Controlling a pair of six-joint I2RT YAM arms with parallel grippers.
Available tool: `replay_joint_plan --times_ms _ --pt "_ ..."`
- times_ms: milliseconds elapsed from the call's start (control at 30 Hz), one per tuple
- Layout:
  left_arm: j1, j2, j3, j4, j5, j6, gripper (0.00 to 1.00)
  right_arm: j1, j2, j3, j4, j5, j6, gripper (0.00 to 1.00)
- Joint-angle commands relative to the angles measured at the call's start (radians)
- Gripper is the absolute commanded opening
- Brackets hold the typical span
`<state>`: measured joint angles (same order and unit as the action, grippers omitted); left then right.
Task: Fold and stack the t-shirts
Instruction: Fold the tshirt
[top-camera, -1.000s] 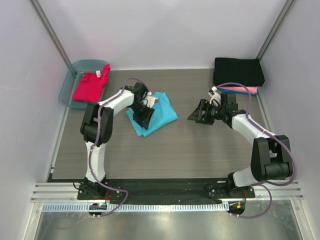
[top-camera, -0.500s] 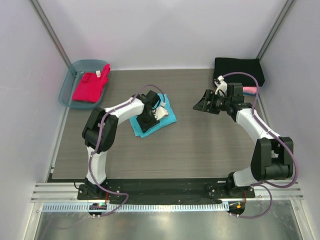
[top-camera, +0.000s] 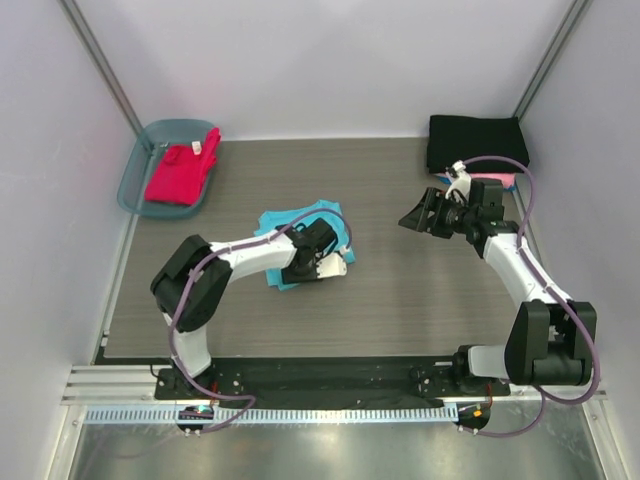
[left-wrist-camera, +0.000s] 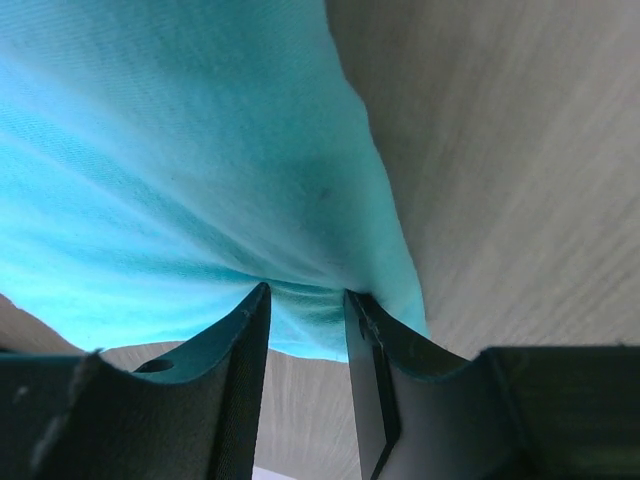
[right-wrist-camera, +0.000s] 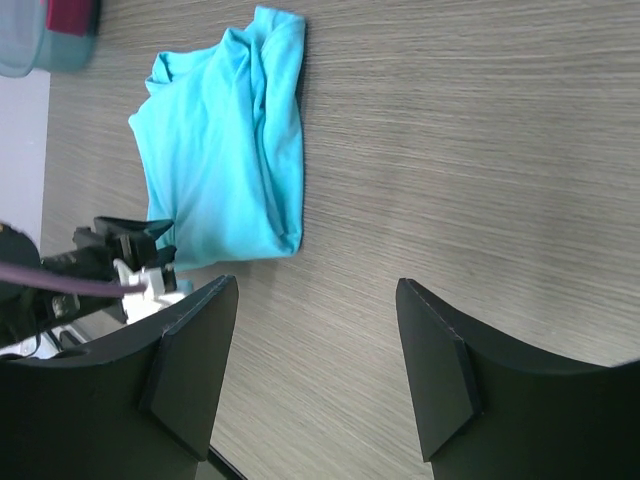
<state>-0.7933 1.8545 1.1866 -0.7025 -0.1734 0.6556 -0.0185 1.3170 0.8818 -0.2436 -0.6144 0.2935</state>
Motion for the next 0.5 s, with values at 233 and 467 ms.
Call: replay_joint_plan --times_ms 233,467 --pt "-0.142 -0.144 -0.289 -0.031 0.072 0.045 0.38 -0.009 -0.087 -0.063 0.015 -0.013 0.009 0.7" --pt "-0.234 -0.34 -0.326 -0.035 -0.036 0.015 0.42 -0.009 -0.065 -0.054 0.017 -0.022 -0.014 0.7"
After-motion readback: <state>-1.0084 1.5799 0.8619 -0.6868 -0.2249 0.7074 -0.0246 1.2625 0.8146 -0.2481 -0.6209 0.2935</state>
